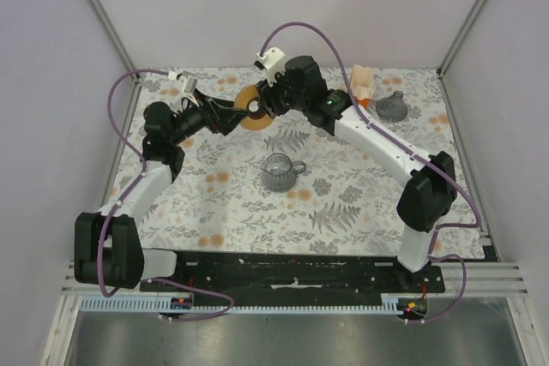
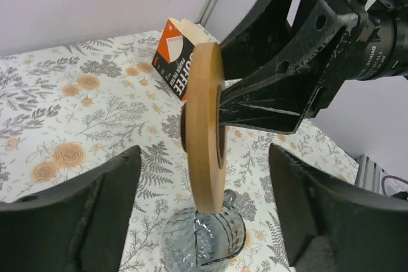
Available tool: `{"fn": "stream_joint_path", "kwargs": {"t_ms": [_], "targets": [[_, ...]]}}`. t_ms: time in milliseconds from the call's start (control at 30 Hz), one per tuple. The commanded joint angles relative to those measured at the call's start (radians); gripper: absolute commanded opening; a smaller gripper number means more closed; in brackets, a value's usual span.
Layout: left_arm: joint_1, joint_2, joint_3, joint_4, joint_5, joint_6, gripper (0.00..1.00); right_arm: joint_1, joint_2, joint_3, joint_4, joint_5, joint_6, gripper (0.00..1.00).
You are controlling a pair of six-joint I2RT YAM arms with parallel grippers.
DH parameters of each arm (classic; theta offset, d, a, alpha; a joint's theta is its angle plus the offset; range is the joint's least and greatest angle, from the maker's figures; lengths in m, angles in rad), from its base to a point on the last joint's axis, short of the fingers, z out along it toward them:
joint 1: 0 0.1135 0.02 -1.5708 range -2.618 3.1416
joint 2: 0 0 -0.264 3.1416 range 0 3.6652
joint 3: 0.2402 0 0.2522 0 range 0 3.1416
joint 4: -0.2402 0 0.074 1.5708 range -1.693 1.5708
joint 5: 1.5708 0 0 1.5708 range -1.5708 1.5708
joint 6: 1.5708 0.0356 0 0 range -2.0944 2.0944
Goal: Place the coffee filter in the dripper
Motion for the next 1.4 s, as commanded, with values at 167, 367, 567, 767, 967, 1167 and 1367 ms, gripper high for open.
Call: {"fn": "stream_joint_path", "kwargs": {"t_ms": [167, 367, 567, 767, 967, 1167, 1367], "targets": [[0.018, -0.107, -0.01, -0.132, -0.546, 0.207, 0.91, -0.055, 0.15, 0.4, -0.775, -0.14, -0.067, 0.0], [0.018, -0.098, -0.023, -0.176, -0.628, 0.264, 0.9, -0.035, 0.158, 0.362, -0.844, -0.145, -0.095, 0.0], [0.018, -0.092, -0.037, -0.181, -0.628, 0.241, 0.88, 0.0, 0.208, 0.348, -0.857, -0.113, -0.12, 0.0], [0.018, -0.093, -0.035, -0.178, -0.628, 0.253, 0.87, 0.018, 0.288, 0.36, -0.875, -0.035, -0.13, 0.06], [0.018, -0.093, -0.033, -0.176, -0.61, 0.249, 0.86, 0.02, 0.334, 0.371, -0.883, -0.036, -0.138, 0.08], [0.017, -0.09, -0.035, -0.172, -0.604, 0.252, 0.86, 0.022, 0.348, 0.363, -0.88, -0.047, -0.135, 0.3], [0.018, -0.09, -0.035, -0.162, -0.596, 0.253, 0.86, 0.025, 0.328, 0.368, -0.88, -0.063, -0.141, 0.66]]}}
